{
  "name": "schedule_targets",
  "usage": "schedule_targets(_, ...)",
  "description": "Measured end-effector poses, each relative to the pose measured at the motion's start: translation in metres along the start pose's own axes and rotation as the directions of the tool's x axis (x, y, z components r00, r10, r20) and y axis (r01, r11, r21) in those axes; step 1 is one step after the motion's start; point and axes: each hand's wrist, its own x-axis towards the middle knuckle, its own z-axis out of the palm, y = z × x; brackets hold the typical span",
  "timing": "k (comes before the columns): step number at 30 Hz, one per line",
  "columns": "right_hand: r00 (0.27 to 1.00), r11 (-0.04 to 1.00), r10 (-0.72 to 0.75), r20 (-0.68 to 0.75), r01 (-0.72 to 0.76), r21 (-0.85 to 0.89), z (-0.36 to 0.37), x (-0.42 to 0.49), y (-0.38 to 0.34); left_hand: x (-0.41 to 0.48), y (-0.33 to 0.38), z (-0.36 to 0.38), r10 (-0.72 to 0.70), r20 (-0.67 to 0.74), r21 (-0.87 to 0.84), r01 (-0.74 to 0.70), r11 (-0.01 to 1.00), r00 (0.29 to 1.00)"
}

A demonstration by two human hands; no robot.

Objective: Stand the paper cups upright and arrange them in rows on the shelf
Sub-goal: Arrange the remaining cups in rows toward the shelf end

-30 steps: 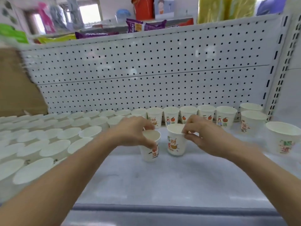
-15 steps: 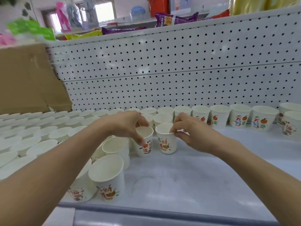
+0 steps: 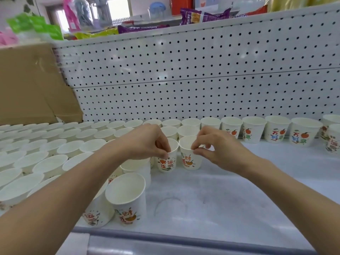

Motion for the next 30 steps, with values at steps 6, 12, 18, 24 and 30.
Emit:
schedule_targets(6,1.0,1.0,0.007,0.01,-0.007,0.01,0.002,0.001,0.001,-0.002,-0.003,-0.001,-0.01,-0.002,0.102,0.01,0.995,1.0)
schedule_targets(12,0.999,0.999,0.039,0.034,-0.038,-0.037,-0.018,-0.022,0.002,-0.008,0.032,-0.001,0.046,-0.13,0.183,-0.021,0.983,0.99)
schedule_targets(18,0.967,0.985,0.167,-0.191,-0.172,-0.009,-0.058,-0.103,0.036,0.011,0.133,0.039,0.266,-0.227,-0.11,-0.297,0.949,0.937)
schedule_targets(24,0.745,0.939,0.237,-0.623,-0.341,-0.051,-0.115,-0.202,0.081,0.052,0.242,0.104,0.4,-0.152,-0.305,-0.428,0.851,0.904)
schedule_targets(30,0.607,0.778,0.48,-0.633,-0.628,-0.012,-0.168,-0.262,0.121,0.103,0.34,0.135,0.467,-0.239,-0.257,-0.519,0.815,0.852)
